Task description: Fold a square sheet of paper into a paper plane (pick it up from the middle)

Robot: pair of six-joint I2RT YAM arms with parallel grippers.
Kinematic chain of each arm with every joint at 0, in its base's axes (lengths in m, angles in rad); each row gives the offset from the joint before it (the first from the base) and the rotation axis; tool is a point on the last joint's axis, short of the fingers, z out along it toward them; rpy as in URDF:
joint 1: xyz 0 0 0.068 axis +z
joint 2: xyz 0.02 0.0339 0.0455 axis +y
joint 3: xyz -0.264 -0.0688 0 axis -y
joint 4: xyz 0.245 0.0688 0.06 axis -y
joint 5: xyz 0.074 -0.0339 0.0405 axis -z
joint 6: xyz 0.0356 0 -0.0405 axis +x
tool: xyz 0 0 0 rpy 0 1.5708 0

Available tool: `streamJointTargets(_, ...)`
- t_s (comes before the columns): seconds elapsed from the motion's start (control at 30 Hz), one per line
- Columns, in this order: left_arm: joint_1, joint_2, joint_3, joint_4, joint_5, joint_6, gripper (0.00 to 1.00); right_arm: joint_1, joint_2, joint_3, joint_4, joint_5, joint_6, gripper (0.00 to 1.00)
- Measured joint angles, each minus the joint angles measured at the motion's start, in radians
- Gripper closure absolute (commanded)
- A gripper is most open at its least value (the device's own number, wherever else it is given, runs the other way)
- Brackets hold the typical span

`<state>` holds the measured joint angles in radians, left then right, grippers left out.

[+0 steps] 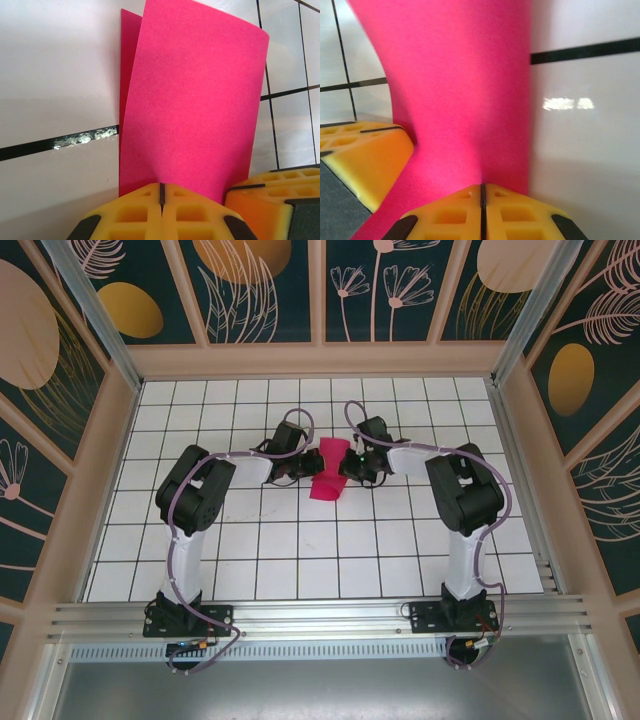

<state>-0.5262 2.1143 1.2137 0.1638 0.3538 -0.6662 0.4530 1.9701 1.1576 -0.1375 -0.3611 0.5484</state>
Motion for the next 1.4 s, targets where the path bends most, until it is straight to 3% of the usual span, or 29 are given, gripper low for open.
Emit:
streamJointTargets(0.23,0.000,0.000,-0.002,0.004,0.000,0.000,0.94,-0.051,-0.051,-0.047,-0.023,0.005,-0.005,0.90)
streamJointTargets(0.43,0.000,0.000,-0.002,0.004,0.000,0.000,0.94,-0.025,-0.052,-0.002,-0.006,-0.012,0.000,0.91)
streamJointTargets(0.8,0.000,0.000,-0.003,0.005,0.001,0.000,0.94,-0.012,0.044,0.053,0.071,-0.034,0.008,0.93)
streamJointTargets(1.2,0.000,-0.004,-0.023,0.038,0.000,0.000,0.94,-0.076,0.013,-0.012,0.111,-0.029,0.008,0.93)
streamJointTargets(1.4,0.000,-0.004,-0.024,0.039,0.000,0.000,0.94,-0.027,0.013,0.068,0.106,-0.037,0.008,0.96)
